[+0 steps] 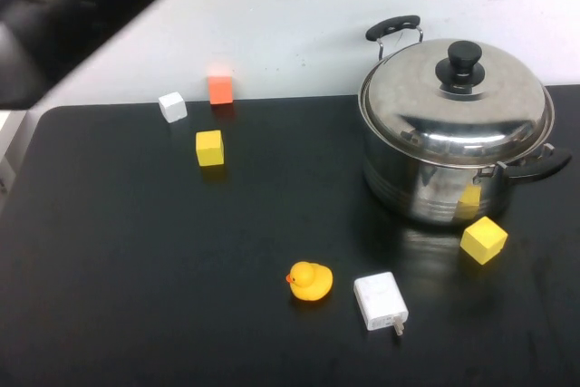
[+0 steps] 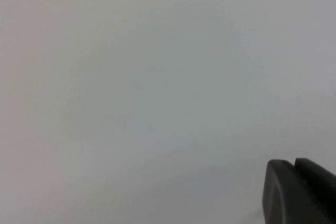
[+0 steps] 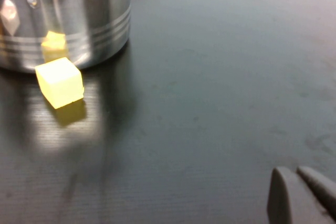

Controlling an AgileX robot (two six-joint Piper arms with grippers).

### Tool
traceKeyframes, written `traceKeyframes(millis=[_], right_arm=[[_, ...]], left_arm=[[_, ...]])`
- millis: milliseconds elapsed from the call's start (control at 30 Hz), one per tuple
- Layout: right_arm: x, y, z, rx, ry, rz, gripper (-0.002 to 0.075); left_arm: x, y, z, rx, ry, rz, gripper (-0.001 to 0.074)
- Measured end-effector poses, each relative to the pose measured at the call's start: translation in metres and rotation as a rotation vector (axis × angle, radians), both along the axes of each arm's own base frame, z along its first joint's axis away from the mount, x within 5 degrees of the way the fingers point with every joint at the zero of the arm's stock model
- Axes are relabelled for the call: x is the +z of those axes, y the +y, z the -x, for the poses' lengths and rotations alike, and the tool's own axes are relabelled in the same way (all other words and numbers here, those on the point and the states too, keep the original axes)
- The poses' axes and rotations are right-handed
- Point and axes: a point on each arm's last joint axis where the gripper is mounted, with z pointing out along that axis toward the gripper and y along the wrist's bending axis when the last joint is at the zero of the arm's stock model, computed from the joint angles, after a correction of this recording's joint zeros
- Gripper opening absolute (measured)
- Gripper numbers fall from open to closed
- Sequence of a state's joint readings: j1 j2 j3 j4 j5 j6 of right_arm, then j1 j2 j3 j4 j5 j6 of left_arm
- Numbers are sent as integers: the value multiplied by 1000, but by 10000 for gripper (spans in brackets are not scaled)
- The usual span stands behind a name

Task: Cover the pot

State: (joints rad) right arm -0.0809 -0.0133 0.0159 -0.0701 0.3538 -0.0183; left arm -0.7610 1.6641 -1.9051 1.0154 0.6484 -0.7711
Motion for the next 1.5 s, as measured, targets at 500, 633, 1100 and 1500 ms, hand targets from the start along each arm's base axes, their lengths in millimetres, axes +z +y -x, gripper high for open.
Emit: traceKeyframes(millis=[500, 633, 1100, 1500], right_arm=[[0, 0, 0, 0, 0, 0, -2], [0, 0, 0, 0, 0, 0, -2], [0, 0, 0, 0, 0, 0, -2], [0, 0, 0, 0, 0, 0, -2]], left_arm=[[48, 83, 124, -228, 209, 71, -1], [35, 105, 147, -237, 224, 89, -1], [8, 204, 240, -144, 362, 125, -1], [3, 272, 306, -173, 250, 258, -1]])
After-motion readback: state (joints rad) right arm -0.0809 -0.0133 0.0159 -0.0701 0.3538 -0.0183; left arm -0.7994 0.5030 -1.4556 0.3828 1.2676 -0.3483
